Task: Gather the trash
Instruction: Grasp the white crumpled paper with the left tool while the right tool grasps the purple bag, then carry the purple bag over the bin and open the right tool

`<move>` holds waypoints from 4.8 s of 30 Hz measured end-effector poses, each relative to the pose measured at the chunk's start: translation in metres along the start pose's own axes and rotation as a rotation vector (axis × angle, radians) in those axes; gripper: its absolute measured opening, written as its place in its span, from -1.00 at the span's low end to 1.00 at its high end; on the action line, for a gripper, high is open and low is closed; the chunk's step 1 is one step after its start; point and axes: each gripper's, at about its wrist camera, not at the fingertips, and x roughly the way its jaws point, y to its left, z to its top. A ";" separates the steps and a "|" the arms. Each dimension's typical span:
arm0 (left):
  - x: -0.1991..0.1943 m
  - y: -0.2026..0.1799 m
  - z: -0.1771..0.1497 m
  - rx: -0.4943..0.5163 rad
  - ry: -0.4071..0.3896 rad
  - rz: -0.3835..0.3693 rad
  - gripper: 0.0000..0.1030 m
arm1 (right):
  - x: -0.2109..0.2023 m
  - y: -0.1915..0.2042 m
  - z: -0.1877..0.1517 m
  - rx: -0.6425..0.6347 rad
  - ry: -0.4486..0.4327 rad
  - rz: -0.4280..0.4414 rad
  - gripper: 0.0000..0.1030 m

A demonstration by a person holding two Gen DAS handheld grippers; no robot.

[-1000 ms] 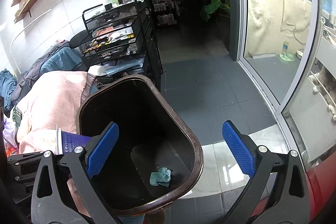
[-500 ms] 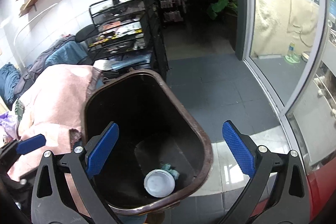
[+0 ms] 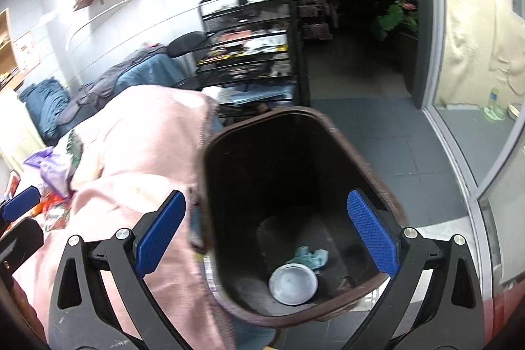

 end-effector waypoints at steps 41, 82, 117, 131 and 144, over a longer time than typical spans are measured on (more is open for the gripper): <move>-0.008 0.204 -0.028 -0.252 0.122 0.308 0.25 | 0.032 0.220 0.001 -0.405 0.114 0.374 0.89; -0.095 0.170 -0.038 -0.348 -0.101 0.284 -0.51 | 0.008 0.253 0.020 -0.533 -0.043 0.457 -0.63; -0.025 0.038 -0.013 -0.146 -0.019 -0.006 -0.51 | 0.008 0.014 0.015 -0.125 -0.021 0.030 -0.63; -0.006 0.020 -0.012 -0.115 0.022 -0.049 -0.51 | 0.056 -0.029 -0.007 -0.024 0.121 -0.051 -0.60; 0.007 0.007 -0.002 -0.084 0.038 -0.089 -0.51 | 0.040 -0.032 -0.011 0.015 0.057 -0.068 0.27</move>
